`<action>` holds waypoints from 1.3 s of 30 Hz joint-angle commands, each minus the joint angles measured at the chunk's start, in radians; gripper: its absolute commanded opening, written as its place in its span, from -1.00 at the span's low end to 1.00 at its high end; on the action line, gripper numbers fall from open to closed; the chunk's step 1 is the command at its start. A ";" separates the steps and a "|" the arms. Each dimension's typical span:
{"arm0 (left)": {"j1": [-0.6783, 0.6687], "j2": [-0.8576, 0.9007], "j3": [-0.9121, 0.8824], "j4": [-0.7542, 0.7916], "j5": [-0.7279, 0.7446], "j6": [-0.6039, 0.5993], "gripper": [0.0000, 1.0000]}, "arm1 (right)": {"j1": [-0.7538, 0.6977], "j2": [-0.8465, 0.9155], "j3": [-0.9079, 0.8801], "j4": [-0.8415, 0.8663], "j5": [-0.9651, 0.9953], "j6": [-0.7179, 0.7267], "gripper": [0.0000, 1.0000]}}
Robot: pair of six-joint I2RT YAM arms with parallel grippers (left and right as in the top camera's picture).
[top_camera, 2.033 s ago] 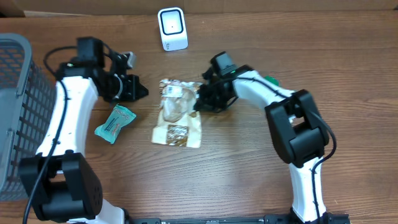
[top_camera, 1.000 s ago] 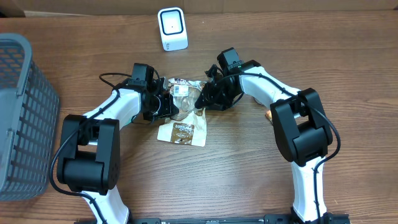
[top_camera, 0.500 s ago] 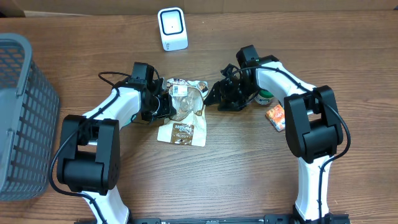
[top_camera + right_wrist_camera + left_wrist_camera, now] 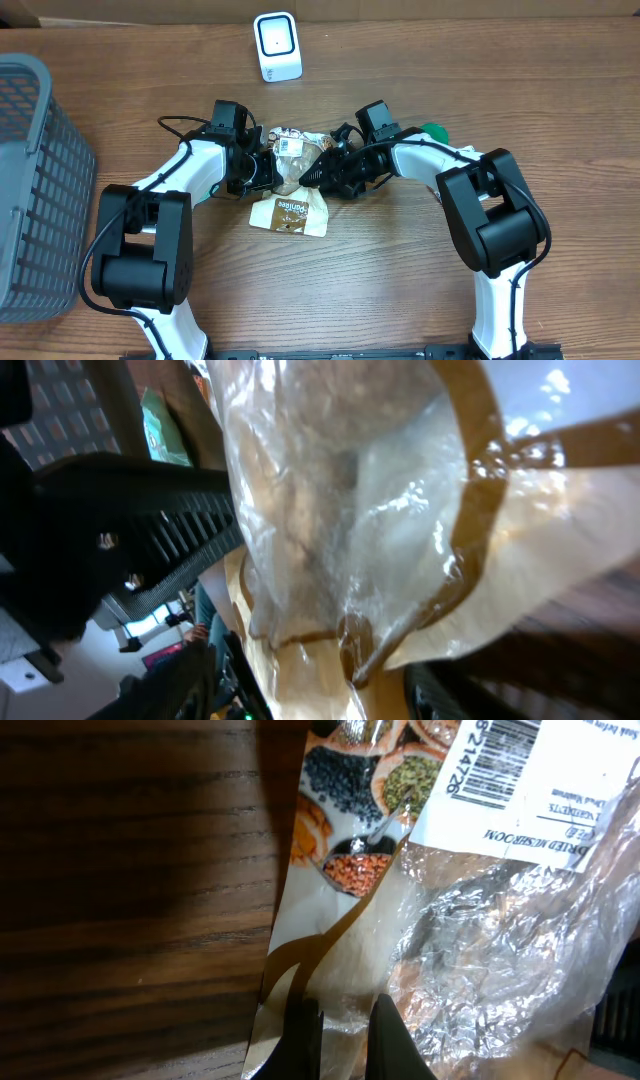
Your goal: Scan the item barcode
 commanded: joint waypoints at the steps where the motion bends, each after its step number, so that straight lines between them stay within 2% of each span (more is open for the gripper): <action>1: -0.002 0.031 -0.022 -0.019 -0.080 0.011 -0.92 | 0.029 0.043 -0.036 0.061 0.059 0.076 -0.09; 2: -0.003 0.031 -0.022 -0.019 -0.080 0.011 -0.91 | 0.030 0.043 -0.036 0.077 0.050 0.076 -0.21; 4: -0.003 0.031 -0.022 -0.022 -0.080 0.011 -0.92 | 0.031 0.043 -0.035 0.100 0.031 0.076 -0.66; 5: -0.003 0.031 -0.022 -0.024 -0.080 0.012 -0.91 | 0.030 0.043 -0.034 0.100 0.030 0.076 -0.70; 12: -0.003 0.031 -0.022 -0.027 -0.080 0.012 -0.91 | -0.010 -0.031 -0.032 0.097 0.024 0.042 -0.70; 22: -0.008 0.031 -0.022 -0.030 -0.080 0.011 -0.92 | 0.019 -0.159 -0.032 0.098 0.061 -0.070 -0.65; 29: -0.020 0.031 -0.022 -0.030 -0.080 0.008 -0.91 | 0.016 -0.181 -0.024 0.002 0.077 -0.208 -0.41; 35: -0.021 0.031 -0.022 -0.029 -0.081 0.008 -0.91 | -0.032 -0.199 0.003 -0.187 0.212 -0.207 -0.26; 37: -0.021 0.031 -0.022 -0.029 -0.081 0.008 -0.91 | -0.051 -0.206 0.003 -0.246 0.246 -0.203 -0.04; 38: -0.021 0.031 -0.022 -0.029 -0.081 0.008 -0.91 | -0.058 -0.206 0.003 -0.278 0.262 -0.201 0.22; 39: -0.021 0.031 -0.022 -0.029 -0.081 0.008 -0.91 | -0.063 -0.206 0.003 -0.309 0.271 -0.199 0.34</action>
